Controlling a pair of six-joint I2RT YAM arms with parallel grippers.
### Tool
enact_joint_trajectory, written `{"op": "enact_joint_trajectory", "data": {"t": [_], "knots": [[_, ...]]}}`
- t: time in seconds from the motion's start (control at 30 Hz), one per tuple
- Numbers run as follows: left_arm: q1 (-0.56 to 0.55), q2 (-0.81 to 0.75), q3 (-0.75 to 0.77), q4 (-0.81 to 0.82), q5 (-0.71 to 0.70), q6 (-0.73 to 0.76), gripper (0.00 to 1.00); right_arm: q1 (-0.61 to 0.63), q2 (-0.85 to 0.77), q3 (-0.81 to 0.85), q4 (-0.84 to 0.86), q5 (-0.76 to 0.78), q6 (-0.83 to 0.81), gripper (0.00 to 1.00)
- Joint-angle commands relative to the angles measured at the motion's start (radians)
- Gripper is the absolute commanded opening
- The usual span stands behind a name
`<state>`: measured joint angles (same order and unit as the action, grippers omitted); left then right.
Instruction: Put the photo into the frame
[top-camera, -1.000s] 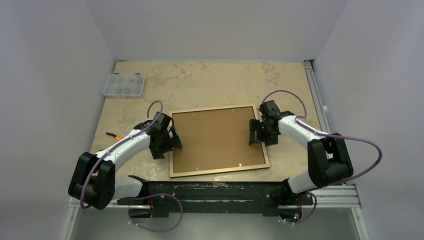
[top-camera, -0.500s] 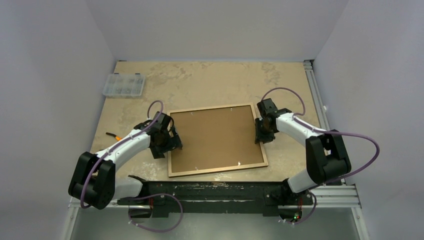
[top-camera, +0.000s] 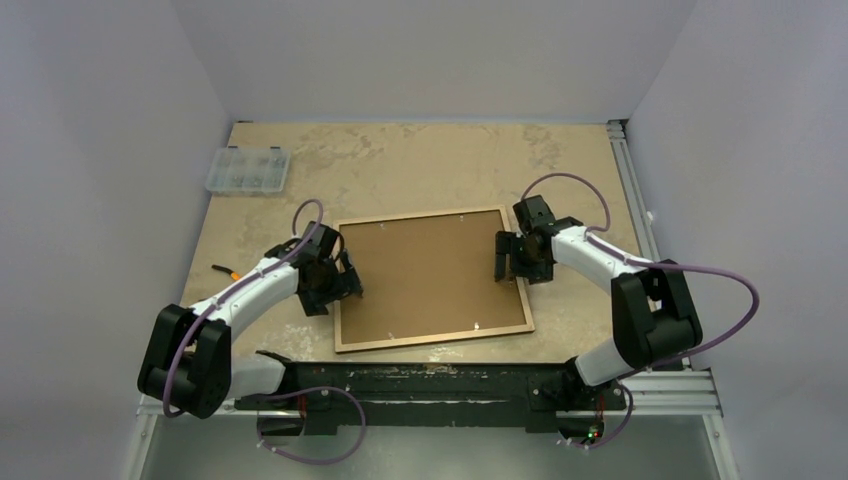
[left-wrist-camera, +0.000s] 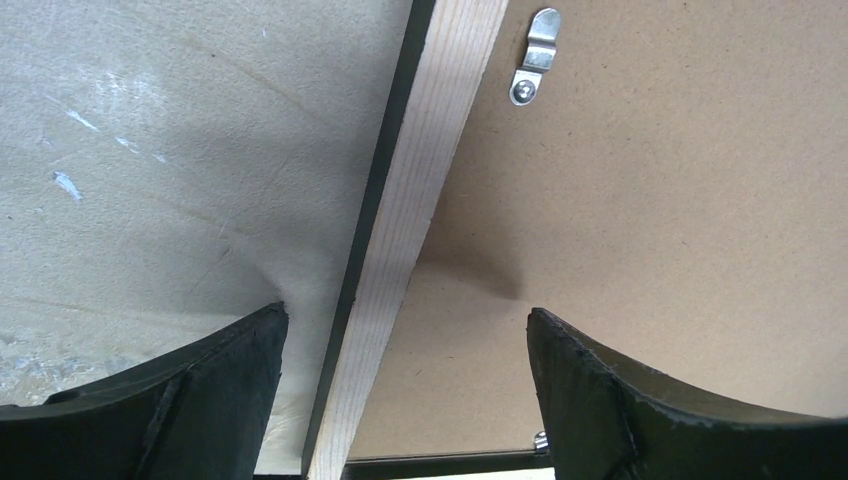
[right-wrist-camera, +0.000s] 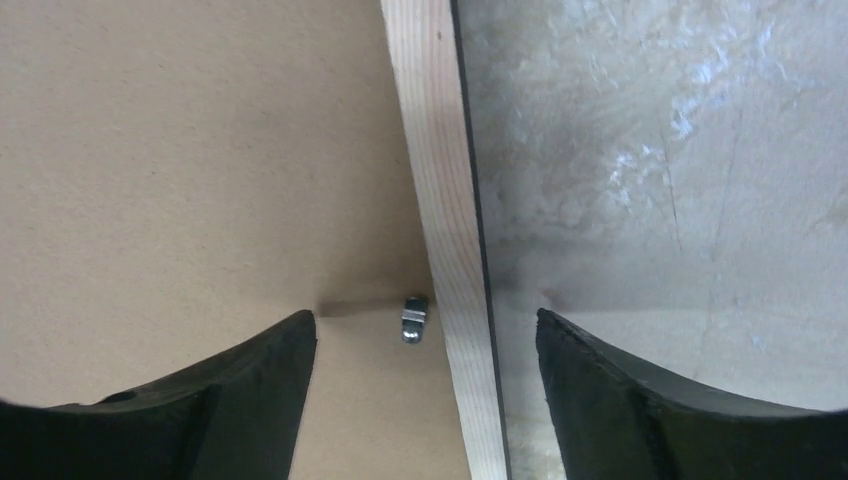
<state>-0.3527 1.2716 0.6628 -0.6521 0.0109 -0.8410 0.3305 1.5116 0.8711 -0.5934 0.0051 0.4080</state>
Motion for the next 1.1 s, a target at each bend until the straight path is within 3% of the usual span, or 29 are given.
{"op": "enact_joint_trajectory", "data": {"t": [0.0,0.1,0.27,0.4,0.63,0.87,1.07], "knots": [[0.013,0.001,0.038,0.015,0.011,0.035,0.87,0.005,0.007,0.044,0.049,-0.010,0.029,0.80],[0.014,0.011,0.038,0.017,0.011,0.036,0.87,0.004,0.037,0.060,0.042,0.015,0.023,0.75],[0.013,0.023,0.035,0.024,0.011,0.037,0.87,0.005,0.051,0.057,0.022,0.087,0.006,0.54],[0.013,0.027,0.036,0.026,0.012,0.036,0.87,0.005,0.052,0.046,0.016,0.100,-0.003,0.30],[0.014,0.027,0.040,0.027,0.013,0.035,0.87,0.005,0.044,0.031,0.005,0.115,-0.014,0.02],[0.013,0.059,0.055,0.062,0.054,0.043,0.87,-0.003,0.018,0.031,-0.011,0.123,0.007,0.00],[-0.030,0.099,0.087,0.097,0.097,0.037,0.83,-0.088,-0.047,0.016,0.001,0.032,0.009,0.00]]}}
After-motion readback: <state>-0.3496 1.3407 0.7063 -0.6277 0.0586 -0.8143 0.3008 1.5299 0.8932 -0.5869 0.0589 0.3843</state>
